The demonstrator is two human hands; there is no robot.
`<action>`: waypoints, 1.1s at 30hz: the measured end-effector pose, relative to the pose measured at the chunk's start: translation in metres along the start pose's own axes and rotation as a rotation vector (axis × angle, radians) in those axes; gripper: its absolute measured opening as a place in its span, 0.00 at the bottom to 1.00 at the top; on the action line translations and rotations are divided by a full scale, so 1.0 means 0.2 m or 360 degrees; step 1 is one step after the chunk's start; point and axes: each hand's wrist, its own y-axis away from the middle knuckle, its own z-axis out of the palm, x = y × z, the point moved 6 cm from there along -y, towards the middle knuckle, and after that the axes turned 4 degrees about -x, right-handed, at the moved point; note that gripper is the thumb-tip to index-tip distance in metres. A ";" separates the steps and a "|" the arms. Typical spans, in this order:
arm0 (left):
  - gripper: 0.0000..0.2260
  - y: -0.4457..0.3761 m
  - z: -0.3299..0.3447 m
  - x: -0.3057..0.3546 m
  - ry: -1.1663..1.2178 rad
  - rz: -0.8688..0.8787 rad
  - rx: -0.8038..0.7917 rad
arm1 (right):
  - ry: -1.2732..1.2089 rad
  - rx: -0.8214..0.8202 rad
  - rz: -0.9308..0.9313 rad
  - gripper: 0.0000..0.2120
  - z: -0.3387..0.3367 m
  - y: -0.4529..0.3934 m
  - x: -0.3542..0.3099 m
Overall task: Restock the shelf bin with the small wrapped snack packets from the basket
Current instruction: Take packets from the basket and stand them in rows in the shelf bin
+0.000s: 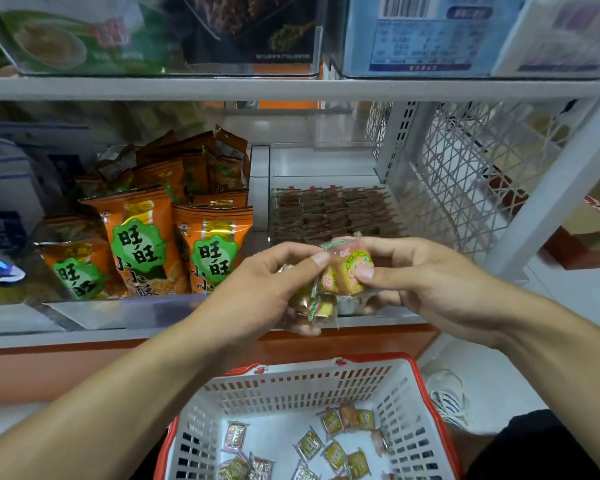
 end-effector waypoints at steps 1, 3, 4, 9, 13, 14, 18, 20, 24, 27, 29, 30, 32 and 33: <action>0.11 0.00 -0.01 0.00 0.0060 0.0000 0.0038 | -0.0024 0.0004 0.0002 0.22 -0.01 0.00 0.00; 0.13 -0.01 -0.02 0.01 0.0243 -0.0006 0.0094 | -0.0122 0.0009 -0.0003 0.23 -0.01 0.01 0.00; 0.15 -0.01 -0.03 0.01 0.0312 -0.0020 0.0091 | -0.0184 0.0013 0.0002 0.22 -0.02 0.01 0.00; 0.19 0.00 -0.02 0.04 0.0201 0.0004 0.0036 | -0.0257 0.0026 0.0024 0.21 -0.03 0.02 0.00; 0.18 -0.01 -0.02 0.02 0.0152 0.0058 0.0038 | -0.0133 0.0047 -0.0005 0.19 -0.04 0.03 -0.02; 0.18 -0.01 -0.03 0.02 0.0170 0.0077 0.0049 | -0.0100 0.0049 0.0013 0.19 -0.04 0.03 -0.02; 0.17 -0.02 -0.07 0.03 0.0180 0.0183 0.0104 | -0.0121 0.0058 0.0073 0.22 -0.04 0.04 -0.02; 0.15 -0.01 -0.09 0.03 0.0194 0.0247 0.0174 | -0.0206 0.0155 0.0046 0.22 -0.06 0.03 -0.02; 0.13 0.00 -0.10 0.03 0.0090 0.0443 0.0414 | -0.0521 0.0242 0.0030 0.26 -0.03 0.03 -0.01; 0.12 0.02 -0.11 0.05 -0.0193 0.0603 0.0595 | -0.0578 0.0208 -0.0006 0.25 0.01 0.03 -0.02; 0.12 0.03 -0.10 0.06 -0.0197 0.0666 0.0626 | -0.0495 0.0236 -0.0019 0.24 0.02 0.02 -0.03; 0.12 0.03 -0.10 0.06 -0.0184 0.0699 0.0629 | -0.0496 0.0252 -0.0017 0.25 0.03 0.02 -0.02; 0.12 0.03 -0.09 0.06 -0.0167 0.0762 0.0621 | -0.0596 0.0248 -0.0001 0.25 0.04 0.01 -0.01; 0.12 0.03 -0.08 0.07 -0.0148 0.0779 0.0609 | -0.0639 0.0237 0.0007 0.25 0.04 0.01 0.00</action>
